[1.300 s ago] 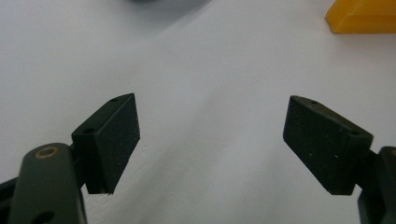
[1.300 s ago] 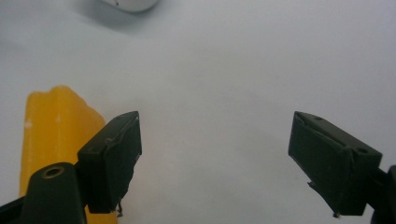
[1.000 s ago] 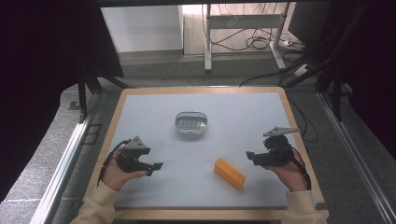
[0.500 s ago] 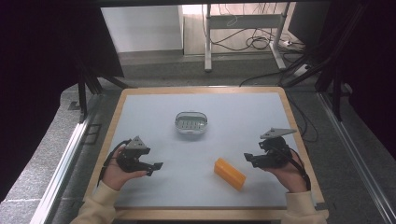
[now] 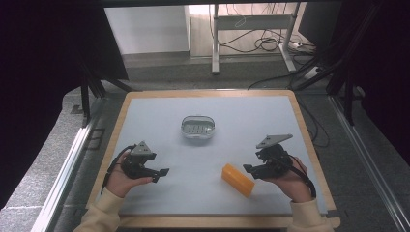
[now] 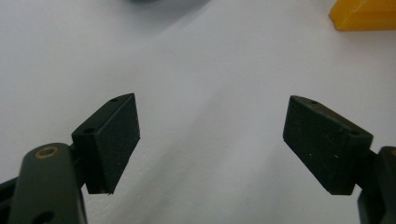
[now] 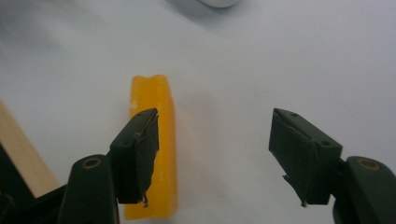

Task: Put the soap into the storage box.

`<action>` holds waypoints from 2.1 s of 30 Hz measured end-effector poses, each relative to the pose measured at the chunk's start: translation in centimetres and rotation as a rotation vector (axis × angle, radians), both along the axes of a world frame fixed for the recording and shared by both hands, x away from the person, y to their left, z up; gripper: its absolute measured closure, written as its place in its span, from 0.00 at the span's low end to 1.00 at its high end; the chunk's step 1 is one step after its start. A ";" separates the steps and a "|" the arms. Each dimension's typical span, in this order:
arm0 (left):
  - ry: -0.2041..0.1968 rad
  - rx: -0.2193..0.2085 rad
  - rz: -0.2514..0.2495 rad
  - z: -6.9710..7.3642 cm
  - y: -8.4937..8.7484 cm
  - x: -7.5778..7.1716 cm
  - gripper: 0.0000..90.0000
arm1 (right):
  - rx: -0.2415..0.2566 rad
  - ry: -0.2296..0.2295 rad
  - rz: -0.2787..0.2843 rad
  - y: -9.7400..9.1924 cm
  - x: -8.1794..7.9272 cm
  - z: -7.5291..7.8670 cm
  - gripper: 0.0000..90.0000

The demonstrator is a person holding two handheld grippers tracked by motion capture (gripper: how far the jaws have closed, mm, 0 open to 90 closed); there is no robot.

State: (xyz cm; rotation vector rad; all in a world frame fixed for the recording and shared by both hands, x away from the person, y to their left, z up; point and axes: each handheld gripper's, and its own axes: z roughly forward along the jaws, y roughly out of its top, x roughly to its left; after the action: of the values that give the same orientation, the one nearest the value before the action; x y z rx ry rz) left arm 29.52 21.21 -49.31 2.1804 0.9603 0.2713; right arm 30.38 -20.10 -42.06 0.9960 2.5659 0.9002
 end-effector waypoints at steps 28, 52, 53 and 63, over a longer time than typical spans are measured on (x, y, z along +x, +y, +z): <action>-0.011 0.000 -0.006 0.1 -0.1 -0.1 0.21 | -0.198 0.189 0.067 5.3 0.1 -3.6 0.54; -0.015 -0.007 0.005 0.2 0.2 0.0 0.21 | -0.272 0.207 0.091 6.0 0.3 -4.9 0.68; -0.015 -0.006 0.005 0.2 0.2 0.0 0.21 | -0.266 0.203 0.094 6.0 0.3 -4.8 0.68; -0.014 -0.004 0.005 0.2 0.2 0.0 0.21 | -0.248 0.167 0.103 5.8 0.0 -3.8 0.69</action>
State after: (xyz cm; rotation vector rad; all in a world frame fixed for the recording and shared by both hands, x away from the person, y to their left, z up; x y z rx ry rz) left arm 29.52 21.45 -49.13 2.1700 0.9578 0.2868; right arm 30.38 -14.35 -45.85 0.9084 2.8037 0.5227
